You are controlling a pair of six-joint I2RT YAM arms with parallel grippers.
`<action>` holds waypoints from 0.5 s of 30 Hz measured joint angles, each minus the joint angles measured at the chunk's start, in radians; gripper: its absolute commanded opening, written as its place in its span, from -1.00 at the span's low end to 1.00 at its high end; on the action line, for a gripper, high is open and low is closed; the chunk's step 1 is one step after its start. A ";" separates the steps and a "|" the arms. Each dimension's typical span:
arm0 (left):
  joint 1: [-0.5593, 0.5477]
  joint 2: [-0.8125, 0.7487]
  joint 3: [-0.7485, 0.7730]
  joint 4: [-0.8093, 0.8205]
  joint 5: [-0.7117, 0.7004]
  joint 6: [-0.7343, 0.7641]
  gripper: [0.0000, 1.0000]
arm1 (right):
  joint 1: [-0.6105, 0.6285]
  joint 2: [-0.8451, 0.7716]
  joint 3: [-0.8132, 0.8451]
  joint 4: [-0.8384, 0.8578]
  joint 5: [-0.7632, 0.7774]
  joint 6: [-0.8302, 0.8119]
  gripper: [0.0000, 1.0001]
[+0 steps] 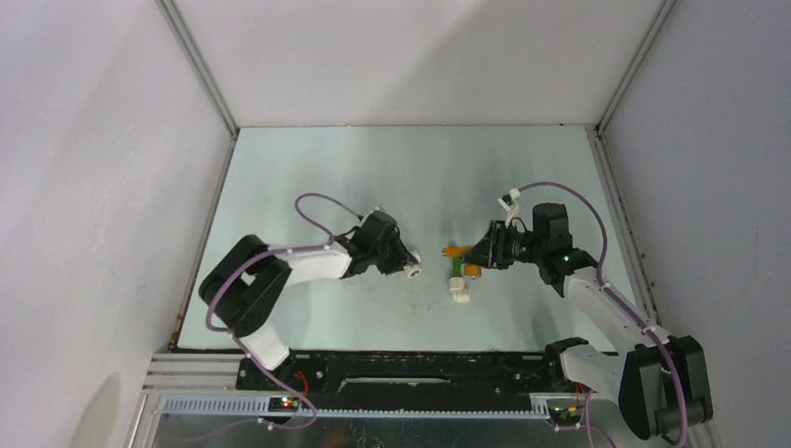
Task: Install the water faucets
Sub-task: Adjust the adaptor at the center of the board.
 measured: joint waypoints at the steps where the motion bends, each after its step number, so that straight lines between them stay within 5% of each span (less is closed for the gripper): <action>1: -0.021 -0.026 -0.023 -0.006 -0.037 -0.030 0.32 | 0.006 0.003 -0.005 0.010 0.000 0.008 -1.00; 3: -0.072 -0.072 -0.051 -0.051 -0.125 -0.071 0.85 | 0.026 0.009 -0.015 0.029 0.000 0.018 -1.00; 5: -0.111 -0.102 -0.046 -0.079 -0.176 -0.096 0.98 | 0.043 0.014 -0.023 0.040 0.001 0.026 -1.00; 15: -0.137 -0.119 -0.066 -0.045 -0.150 -0.092 0.99 | 0.064 -0.002 -0.044 0.076 0.010 0.052 -1.00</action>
